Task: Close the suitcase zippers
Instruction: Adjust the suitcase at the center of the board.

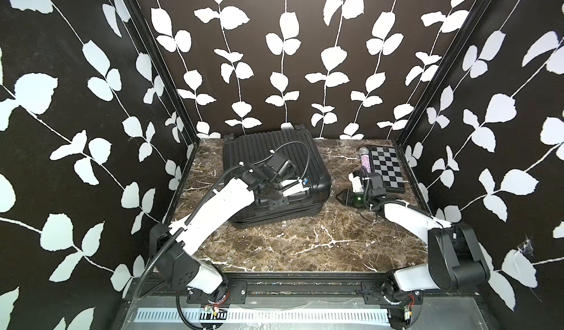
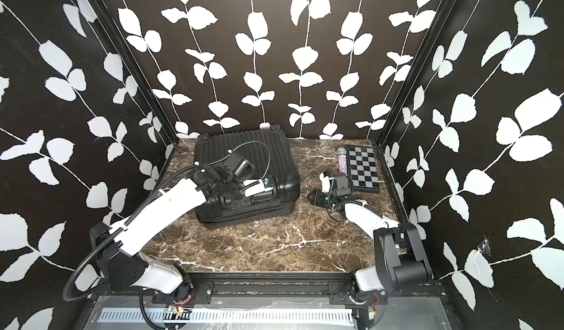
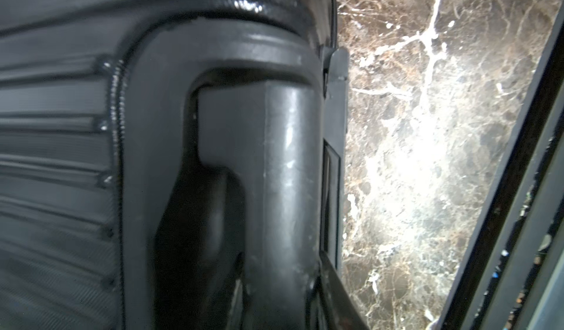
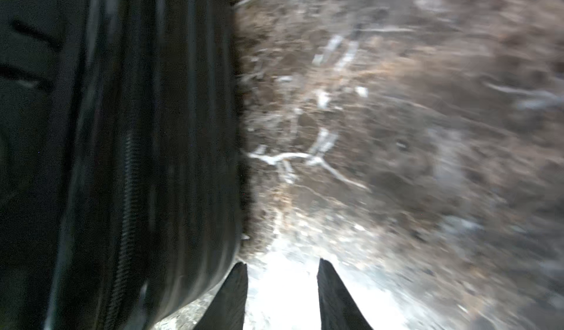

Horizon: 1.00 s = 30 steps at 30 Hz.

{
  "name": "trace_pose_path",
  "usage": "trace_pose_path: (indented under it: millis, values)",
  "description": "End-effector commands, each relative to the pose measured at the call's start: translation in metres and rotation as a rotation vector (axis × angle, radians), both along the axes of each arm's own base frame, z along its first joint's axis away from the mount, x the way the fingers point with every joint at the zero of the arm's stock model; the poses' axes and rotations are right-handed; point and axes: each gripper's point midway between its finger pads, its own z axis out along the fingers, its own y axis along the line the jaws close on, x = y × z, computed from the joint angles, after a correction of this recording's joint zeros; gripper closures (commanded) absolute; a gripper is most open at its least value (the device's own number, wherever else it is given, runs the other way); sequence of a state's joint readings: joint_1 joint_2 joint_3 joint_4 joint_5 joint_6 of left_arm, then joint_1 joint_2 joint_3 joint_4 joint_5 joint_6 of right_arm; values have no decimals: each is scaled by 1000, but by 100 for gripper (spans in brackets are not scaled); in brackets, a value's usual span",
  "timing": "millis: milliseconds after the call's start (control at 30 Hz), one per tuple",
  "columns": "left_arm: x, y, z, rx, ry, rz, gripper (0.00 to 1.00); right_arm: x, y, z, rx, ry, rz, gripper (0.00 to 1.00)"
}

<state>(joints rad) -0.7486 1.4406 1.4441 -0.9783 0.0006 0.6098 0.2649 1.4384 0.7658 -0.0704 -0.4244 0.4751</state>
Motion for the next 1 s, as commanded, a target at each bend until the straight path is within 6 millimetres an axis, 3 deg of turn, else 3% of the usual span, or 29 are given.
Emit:
trace_pose_path:
  millis: [0, 33, 200, 367, 400, 467, 533, 733, 967]
  values:
    - [22, 28, 61, -93, -259, 107, 98, 10, 18, 12, 2, -48, 53, 62]
    - [22, 36, 59, -98, -265, 118, 98, 13, 20, 13, -2, -51, 52, 62]
    - [2, 39, 41, -136, -259, 47, 94, 24, 40, 14, -4, -54, 89, 62]
    - [5, 44, 28, -106, -264, 64, 89, 28, 68, 12, -14, -50, 166, 62]
    - [8, 45, 27, -96, -263, 75, 86, 29, 72, 13, -15, -51, 178, 62]
    - [13, 47, 27, -76, -257, 105, 68, 28, 81, 14, -15, -56, 202, 62]
    - [17, 48, 32, -74, -249, 149, 50, 27, 89, 15, -10, -58, 227, 62]
    - [24, 50, 53, -141, -193, 331, 25, 22, 107, 19, -3, -63, 275, 62]
    - [21, 47, 78, -378, -87, 599, 22, 21, 110, 13, -18, -57, 280, 62]
